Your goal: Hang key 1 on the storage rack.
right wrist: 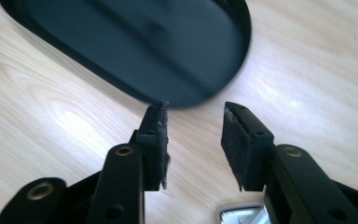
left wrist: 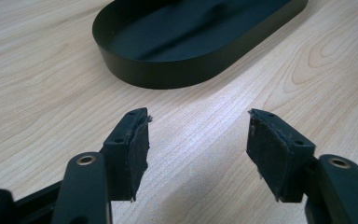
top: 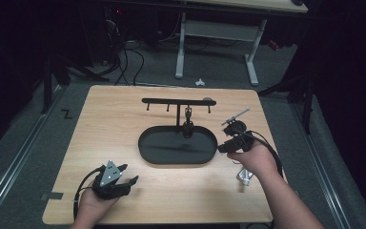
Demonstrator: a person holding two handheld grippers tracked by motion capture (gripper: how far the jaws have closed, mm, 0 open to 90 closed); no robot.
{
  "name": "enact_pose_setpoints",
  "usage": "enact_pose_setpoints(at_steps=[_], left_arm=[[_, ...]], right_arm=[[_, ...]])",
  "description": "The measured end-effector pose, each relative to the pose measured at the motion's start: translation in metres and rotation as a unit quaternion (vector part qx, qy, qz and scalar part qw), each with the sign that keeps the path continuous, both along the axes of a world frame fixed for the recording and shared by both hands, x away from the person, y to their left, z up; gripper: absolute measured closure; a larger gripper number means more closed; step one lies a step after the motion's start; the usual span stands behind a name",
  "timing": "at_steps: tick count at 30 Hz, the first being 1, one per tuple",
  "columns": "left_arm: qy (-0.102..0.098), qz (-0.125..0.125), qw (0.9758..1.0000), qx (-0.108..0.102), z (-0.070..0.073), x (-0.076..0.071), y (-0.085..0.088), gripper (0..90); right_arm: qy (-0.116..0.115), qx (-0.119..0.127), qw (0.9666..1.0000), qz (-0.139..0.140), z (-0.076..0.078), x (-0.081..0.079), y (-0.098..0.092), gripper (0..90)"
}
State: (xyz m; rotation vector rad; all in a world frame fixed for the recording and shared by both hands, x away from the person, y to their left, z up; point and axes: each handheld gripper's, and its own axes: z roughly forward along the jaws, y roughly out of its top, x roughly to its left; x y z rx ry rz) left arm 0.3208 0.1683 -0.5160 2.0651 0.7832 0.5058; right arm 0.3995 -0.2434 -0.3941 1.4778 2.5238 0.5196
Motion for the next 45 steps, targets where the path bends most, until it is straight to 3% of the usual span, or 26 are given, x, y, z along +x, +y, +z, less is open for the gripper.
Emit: enact_pose_setpoints(at_steps=[16, 28, 36, 45], left_arm=[[0.003, -0.003, 1.0000, 0.006, -0.001, 0.000, -0.001, 39.3], [0.004, -0.001, 1.0000, 0.006, -0.002, 0.002, 0.001, 39.3], [0.006, -0.001, 1.0000, 0.006, -0.002, 0.002, 0.002, 39.4], [0.007, -0.001, 1.0000, 0.006, -0.003, 0.002, 0.002, 39.4]], right_arm=[[0.037, -0.011, 0.9981, -0.048, -0.055, -0.014, -0.051, 51.8], [0.047, -0.019, 0.9960, -0.073, -0.068, 0.004, -0.071, 39.6], [0.061, -0.032, 0.9946, -0.077, -0.080, 0.013, -0.075, 39.9], [0.071, -0.028, 0.9928, -0.093, -0.091, 0.017, -0.084, 44.9]])
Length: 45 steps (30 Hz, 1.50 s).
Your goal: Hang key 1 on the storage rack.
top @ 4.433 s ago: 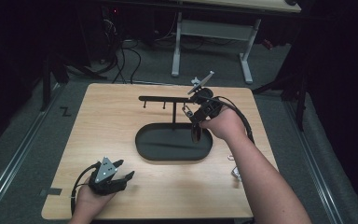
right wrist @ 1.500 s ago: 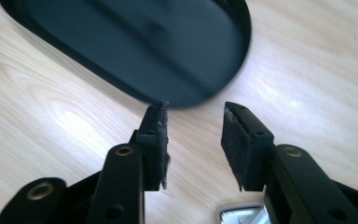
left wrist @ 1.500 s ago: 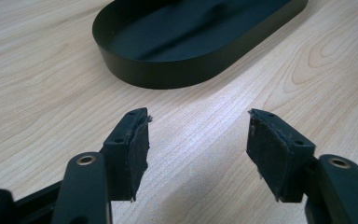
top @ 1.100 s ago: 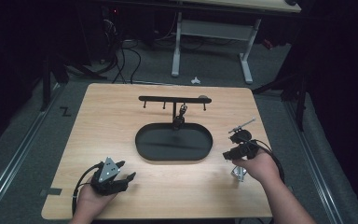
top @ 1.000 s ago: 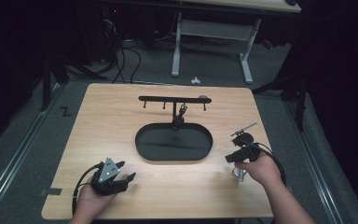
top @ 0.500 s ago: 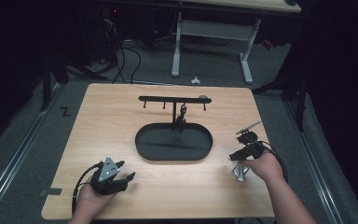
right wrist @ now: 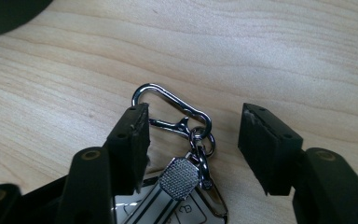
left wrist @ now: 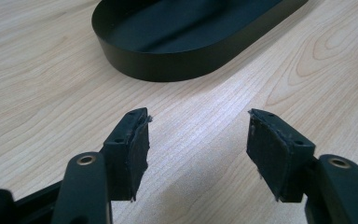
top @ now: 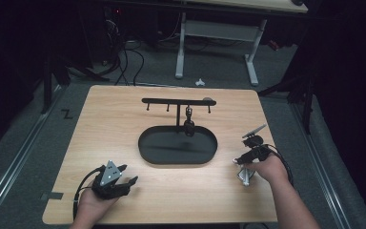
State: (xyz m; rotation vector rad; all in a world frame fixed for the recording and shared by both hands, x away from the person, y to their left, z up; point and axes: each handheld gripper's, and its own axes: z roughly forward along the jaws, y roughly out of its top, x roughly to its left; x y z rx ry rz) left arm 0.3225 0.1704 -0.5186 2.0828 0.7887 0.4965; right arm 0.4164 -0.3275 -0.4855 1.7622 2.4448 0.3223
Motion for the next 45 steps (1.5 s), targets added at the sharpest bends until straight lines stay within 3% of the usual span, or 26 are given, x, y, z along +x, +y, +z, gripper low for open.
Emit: enact_pose_setpoints(at_steps=[8, 18, 24, 28, 36, 45], left_arm=[[0.001, -0.002, 1.0000, 0.003, -0.0005, -0.0001, -0.0013, 39.4], [0.001, -0.004, 1.0000, 0.004, -0.0009, -0.0002, -0.0017, 39.5], [0.001, -0.004, 1.0000, 0.004, -0.0005, -0.0005, -0.0016, 39.5], [0.000, -0.004, 1.0000, 0.004, -0.0004, -0.0006, -0.0017, 39.5], [0.001, -0.005, 1.0000, 0.005, -0.0007, -0.0003, -0.0018, 39.5], [0.003, -0.006, 0.9999, 0.008, -0.0017, 0.0000, -0.0032, 39.6]], right_arm=[[-0.007, 0.005, 1.0000, 0.003, -0.0051, -0.0010, 0.0000, 50.0], [-0.020, -0.012, 0.9997, 0.011, -0.0048, -0.0017, 0.0040, 63.2], [-0.018, 0.006, 0.9998, -0.008, -0.0048, -0.0021, -0.0024, 70.1], [-0.016, 0.004, 0.9998, -0.013, -0.0047, -0.0011, -0.0027, 72.8], [-0.025, -0.027, 0.9993, 0.005, -0.0043, -0.0025, 0.0026, 75.1], [-0.039, -0.036, 0.9985, 0.013, -0.0050, -0.0054, 0.0063, 75.4]])
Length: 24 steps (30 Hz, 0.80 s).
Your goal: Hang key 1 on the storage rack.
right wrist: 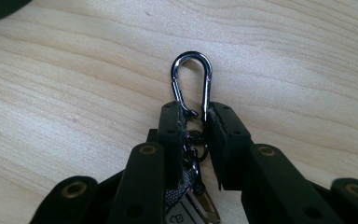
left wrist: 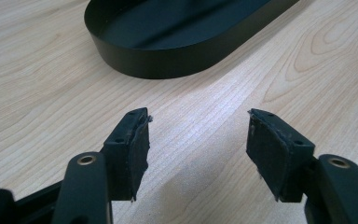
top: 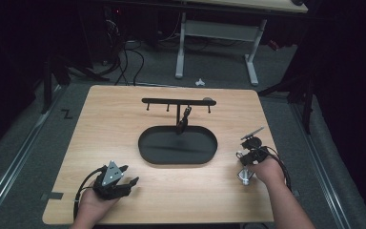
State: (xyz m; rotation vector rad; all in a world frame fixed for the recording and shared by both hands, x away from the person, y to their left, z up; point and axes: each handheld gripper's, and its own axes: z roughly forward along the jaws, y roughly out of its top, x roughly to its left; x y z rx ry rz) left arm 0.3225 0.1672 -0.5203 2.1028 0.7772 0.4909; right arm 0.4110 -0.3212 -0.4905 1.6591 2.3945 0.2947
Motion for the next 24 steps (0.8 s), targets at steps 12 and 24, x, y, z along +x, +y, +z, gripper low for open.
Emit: enact_pose_setpoints(at_steps=[12, 24], left_arm=[[0.001, -0.001, 1.0000, -0.001, -0.0002, 0.0001, -0.0003, 39.6], [0.002, -0.003, 1.0000, 0.002, -0.0010, 0.0009, -0.0008, 39.6]], right_arm=[[-0.021, 0.020, 0.9996, -0.005, 0.0067, -0.0021, -0.0011, 83.7], [-0.021, 0.014, 0.9996, 0.011, 0.0068, -0.0064, 0.0036, 83.8]])
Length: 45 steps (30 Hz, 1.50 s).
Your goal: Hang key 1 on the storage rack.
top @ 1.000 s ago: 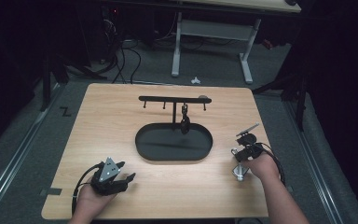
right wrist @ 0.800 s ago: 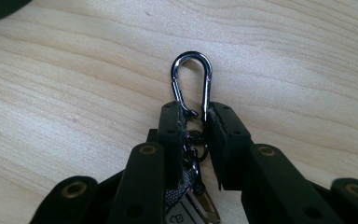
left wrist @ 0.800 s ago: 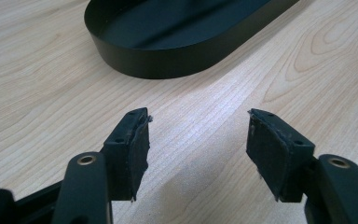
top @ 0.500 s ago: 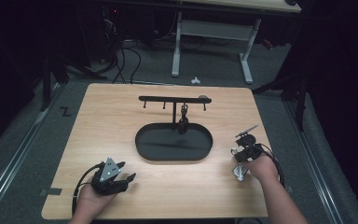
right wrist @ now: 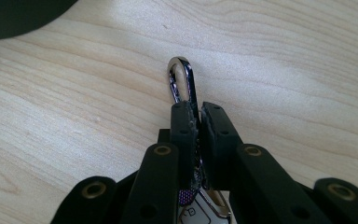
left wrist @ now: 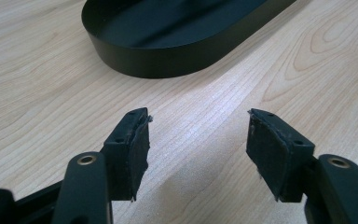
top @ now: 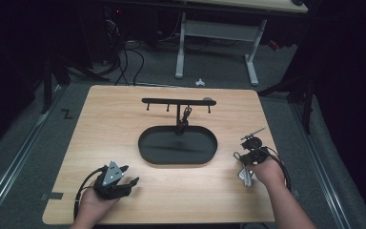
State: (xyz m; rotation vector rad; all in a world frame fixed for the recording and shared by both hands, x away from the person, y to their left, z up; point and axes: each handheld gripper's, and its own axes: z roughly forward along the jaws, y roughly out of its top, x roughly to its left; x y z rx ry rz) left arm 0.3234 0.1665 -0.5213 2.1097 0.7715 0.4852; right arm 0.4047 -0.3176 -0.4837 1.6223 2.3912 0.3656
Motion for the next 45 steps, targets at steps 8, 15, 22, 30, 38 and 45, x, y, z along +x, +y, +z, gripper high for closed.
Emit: enact_pose_setpoints(at_steps=[8, 15, 22, 30, 38, 45], left_arm=[[-0.001, 0.001, 1.0000, -0.001, 0.001, -0.001, 0.001, 39.6], [-0.001, 0.001, 1.0000, -0.002, 0.001, -0.001, 0.000, 39.6], [-0.003, 0.002, 1.0000, -0.006, 0.002, -0.001, -0.001, 39.6], [-0.005, 0.002, 1.0000, -0.007, 0.003, -0.001, 0.000, 39.5], [-0.004, 0.002, 1.0000, -0.007, 0.003, 0.000, 0.000, 39.6], [-0.004, 0.003, 1.0000, -0.008, 0.003, 0.000, 0.001, 39.6]], right_arm=[[-0.005, 0.022, 0.9997, -0.004, 0.004, -0.002, -0.002, 84.0], [-0.011, 0.044, 0.9990, 0.000, 0.015, -0.007, -0.004, 84.1], [-0.025, 0.048, 0.9985, 0.009, 0.031, -0.015, -0.004, 84.1], [-0.043, 0.056, 0.9974, 0.015, 0.051, -0.024, -0.002, 84.1], [-0.053, 0.057, 0.9968, 0.021, 0.070, -0.026, 0.001, 84.1], [-0.058, 0.051, 0.9968, 0.023, 0.081, -0.024, 0.005, 84.1]])
